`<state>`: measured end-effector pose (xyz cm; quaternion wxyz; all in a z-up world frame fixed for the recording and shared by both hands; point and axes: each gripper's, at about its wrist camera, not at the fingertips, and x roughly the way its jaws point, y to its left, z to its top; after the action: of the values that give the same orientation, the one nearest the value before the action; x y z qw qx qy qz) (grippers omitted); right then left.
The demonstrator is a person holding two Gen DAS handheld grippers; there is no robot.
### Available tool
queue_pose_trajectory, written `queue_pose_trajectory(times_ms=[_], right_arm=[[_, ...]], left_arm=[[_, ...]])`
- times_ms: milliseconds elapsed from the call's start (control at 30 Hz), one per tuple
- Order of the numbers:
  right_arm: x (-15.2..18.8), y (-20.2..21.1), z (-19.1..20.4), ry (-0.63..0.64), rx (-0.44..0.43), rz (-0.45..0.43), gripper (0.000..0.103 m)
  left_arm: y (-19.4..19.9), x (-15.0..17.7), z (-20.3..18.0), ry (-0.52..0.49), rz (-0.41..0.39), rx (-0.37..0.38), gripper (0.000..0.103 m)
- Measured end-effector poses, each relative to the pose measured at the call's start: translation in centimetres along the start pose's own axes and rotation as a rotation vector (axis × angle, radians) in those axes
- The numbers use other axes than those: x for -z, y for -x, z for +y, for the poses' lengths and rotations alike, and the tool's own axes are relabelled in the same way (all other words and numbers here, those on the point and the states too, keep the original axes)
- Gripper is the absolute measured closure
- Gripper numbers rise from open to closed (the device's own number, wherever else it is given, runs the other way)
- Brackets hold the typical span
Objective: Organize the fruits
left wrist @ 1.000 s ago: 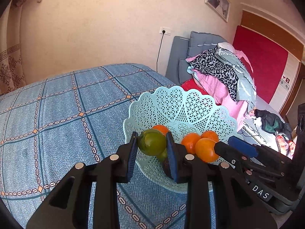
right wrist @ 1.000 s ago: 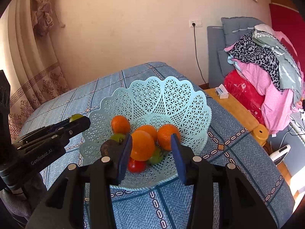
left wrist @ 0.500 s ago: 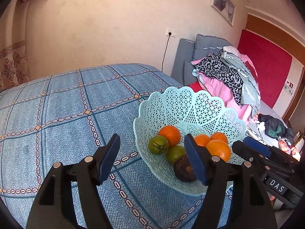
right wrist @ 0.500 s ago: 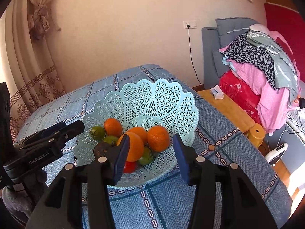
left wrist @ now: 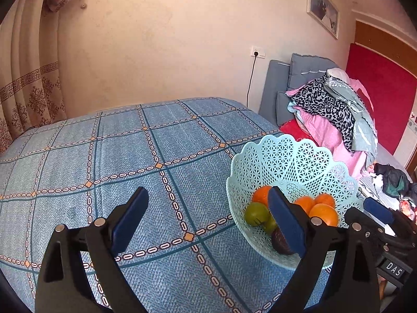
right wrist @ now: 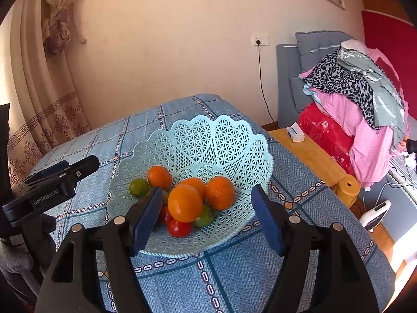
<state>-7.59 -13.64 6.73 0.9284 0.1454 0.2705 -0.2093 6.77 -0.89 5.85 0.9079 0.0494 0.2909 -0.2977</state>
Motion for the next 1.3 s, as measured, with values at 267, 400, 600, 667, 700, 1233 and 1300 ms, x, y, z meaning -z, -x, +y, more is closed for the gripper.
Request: queue_pose_trajectory(times_ms=[267, 400, 600, 667, 700, 1233, 1300], right_arm=[[0.1, 0.6, 0.0, 0.010, 0.001, -0.003, 0.022], [0.1, 0.8, -0.1, 0.012, 0.003, -0.003, 0.016], [0.2, 1.1, -0.4, 0.010, 0.021, 0.007, 0.012], [0.3, 1.1, -0.5, 0.010, 0.019, 0.015, 0.011], [0.3, 1.1, -0.5, 0.008, 0.017, 0.018, 0.008], [1.3, 1.7, 0.8, 0.120, 0.091, 0.000, 0.005], [1.3, 2.0, 0.9, 0.125, 0.114, -0.006, 0.005]], left_arm=[[1.3, -0.2, -1.0, -0.078, -0.018, -0.046, 0.004], [1.9, -0.2, -1.8, -0.127, -0.025, -0.054, 0.003], [2.9, -0.3, -2.5, -0.162, -0.032, -0.036, 0.003], [3.2, -0.3, -2.6, -0.179, -0.034, -0.036, 0.003], [3.4, -0.3, -2.6, -0.188, -0.036, -0.037, 0.003], [5.0, -0.1, -3.5, -0.322, -0.053, -0.070, 0.003], [5.1, 0.0, -3.5, -0.330, -0.055, -0.070, 0.003]])
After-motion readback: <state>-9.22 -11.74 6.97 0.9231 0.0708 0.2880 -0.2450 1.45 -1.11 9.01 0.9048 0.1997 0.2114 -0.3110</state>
